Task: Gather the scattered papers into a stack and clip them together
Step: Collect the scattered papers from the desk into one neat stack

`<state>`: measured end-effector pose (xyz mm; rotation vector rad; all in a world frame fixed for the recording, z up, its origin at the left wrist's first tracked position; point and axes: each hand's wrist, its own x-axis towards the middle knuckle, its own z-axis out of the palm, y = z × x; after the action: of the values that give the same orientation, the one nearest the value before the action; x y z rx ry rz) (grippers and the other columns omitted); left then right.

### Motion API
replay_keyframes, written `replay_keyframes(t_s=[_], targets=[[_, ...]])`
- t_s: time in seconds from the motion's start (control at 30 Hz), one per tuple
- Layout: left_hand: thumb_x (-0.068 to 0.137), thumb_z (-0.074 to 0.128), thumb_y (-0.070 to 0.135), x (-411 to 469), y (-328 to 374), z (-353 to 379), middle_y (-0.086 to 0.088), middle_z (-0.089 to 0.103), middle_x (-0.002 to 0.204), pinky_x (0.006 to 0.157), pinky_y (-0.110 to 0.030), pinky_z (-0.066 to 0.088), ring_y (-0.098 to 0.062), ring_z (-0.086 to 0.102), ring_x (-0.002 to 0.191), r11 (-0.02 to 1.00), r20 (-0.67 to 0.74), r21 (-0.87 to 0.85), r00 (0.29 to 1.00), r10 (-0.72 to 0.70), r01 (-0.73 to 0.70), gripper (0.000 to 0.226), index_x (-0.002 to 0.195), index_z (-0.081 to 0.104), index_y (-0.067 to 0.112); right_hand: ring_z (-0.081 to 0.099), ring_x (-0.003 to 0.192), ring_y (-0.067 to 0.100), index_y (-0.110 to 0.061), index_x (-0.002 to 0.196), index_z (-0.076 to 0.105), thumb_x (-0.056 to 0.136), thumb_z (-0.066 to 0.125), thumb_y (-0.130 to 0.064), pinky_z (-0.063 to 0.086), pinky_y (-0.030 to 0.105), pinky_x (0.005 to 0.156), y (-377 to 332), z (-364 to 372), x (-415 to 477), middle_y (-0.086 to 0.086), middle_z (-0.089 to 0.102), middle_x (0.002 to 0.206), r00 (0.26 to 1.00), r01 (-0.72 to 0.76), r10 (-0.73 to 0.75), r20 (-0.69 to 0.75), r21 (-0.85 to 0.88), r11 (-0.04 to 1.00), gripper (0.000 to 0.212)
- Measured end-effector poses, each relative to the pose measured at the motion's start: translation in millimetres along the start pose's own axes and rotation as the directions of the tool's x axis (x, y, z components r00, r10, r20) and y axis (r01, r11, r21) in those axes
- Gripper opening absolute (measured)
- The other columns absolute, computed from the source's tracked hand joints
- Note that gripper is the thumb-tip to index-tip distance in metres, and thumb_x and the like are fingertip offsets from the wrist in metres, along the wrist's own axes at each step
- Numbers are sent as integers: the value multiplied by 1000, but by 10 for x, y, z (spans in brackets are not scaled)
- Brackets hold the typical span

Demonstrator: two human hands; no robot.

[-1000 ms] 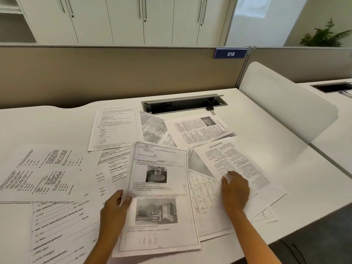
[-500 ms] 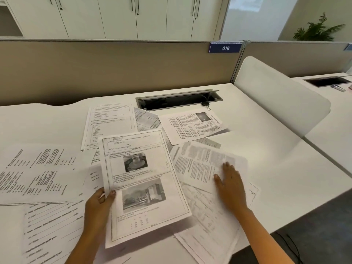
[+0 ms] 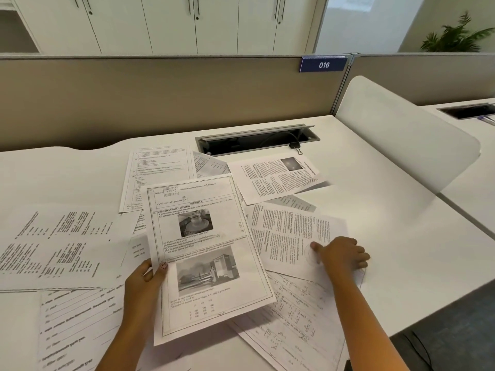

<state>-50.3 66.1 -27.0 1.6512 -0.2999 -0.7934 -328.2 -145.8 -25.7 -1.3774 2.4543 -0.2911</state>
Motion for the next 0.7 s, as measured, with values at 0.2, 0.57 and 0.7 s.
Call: replay_keyframes(t_s=[0.2, 0.57, 0.7], targets=[[90, 58, 19, 99, 25, -27, 5, 66, 95, 81, -37, 50, -20, 64, 87, 999, 14, 20, 999, 34, -34, 37, 127, 54, 13, 35, 123, 37, 2, 117, 38, 57, 86, -44, 30, 43, 105, -197, -71, 191, 27, 36, 131, 995, -62, 57, 80, 56, 997, 90], [89, 60, 26, 255, 48, -80, -9, 64, 120, 97, -49, 45, -30, 62, 105, 997, 33, 75, 999, 28, -30, 46, 132, 50, 15, 54, 112, 36, -5, 114, 52, 80, 70, -23, 28, 44, 102, -420, -141, 391, 16, 63, 115, 992, 98, -101, 79, 46, 994, 43], [90, 56, 22, 177, 225, -21, -6, 67, 103, 81, -38, 49, -27, 63, 94, 987, 110, 123, 990, 94, -107, 21, 111, 60, 20, 63, 82, 35, -5, 86, 62, 87, 49, -3, 32, 34, 76, -512, -335, 192, 8, 62, 78, 850, 498, -473, -232, 59, 865, 13]])
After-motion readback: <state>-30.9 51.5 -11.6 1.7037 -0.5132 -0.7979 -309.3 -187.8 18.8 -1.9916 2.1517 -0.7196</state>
